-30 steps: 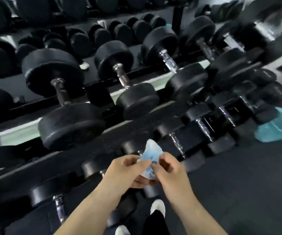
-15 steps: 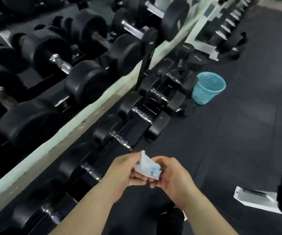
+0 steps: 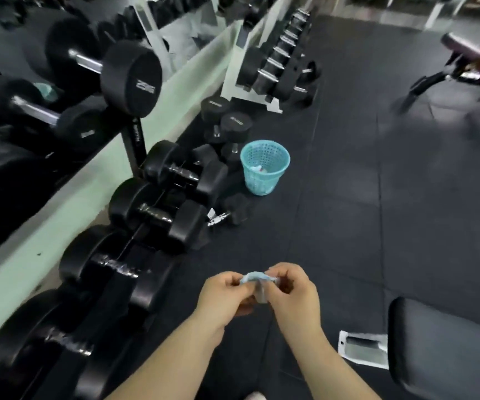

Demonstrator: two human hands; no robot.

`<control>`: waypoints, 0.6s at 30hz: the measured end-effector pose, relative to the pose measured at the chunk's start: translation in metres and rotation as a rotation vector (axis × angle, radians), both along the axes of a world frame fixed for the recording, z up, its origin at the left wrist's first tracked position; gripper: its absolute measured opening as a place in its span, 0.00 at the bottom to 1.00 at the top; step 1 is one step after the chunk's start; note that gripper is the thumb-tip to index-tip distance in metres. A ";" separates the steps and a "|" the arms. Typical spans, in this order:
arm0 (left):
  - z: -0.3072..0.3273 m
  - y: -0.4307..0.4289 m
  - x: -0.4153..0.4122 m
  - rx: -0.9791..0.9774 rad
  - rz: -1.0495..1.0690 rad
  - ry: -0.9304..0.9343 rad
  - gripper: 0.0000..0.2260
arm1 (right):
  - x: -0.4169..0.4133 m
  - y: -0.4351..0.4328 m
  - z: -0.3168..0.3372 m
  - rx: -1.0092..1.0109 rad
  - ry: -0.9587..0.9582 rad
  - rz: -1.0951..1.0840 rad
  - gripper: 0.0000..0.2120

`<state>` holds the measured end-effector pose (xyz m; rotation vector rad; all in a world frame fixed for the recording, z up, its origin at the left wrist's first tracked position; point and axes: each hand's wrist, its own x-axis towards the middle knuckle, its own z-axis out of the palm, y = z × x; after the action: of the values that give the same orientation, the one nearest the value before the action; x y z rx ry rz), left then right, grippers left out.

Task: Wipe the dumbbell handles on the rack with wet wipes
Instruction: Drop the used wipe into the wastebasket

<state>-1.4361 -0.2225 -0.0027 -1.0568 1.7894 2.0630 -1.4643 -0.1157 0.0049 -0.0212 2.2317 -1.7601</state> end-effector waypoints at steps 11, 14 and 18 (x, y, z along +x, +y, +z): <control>-0.021 -0.004 -0.199 0.368 -0.179 0.045 0.16 | -0.180 0.014 -0.038 0.272 0.251 0.115 0.08; -0.024 -0.032 -0.270 0.314 -0.211 0.044 0.17 | -0.246 -0.006 -0.034 0.203 0.160 0.174 0.08; -0.018 -0.066 -0.354 0.223 -0.257 0.025 0.07 | -0.329 -0.037 -0.029 0.144 0.035 0.087 0.15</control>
<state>-1.7898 -0.2883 -0.0210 -0.7037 1.5659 2.0627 -1.7930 -0.1529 -0.0246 -0.1171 2.3399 -1.5625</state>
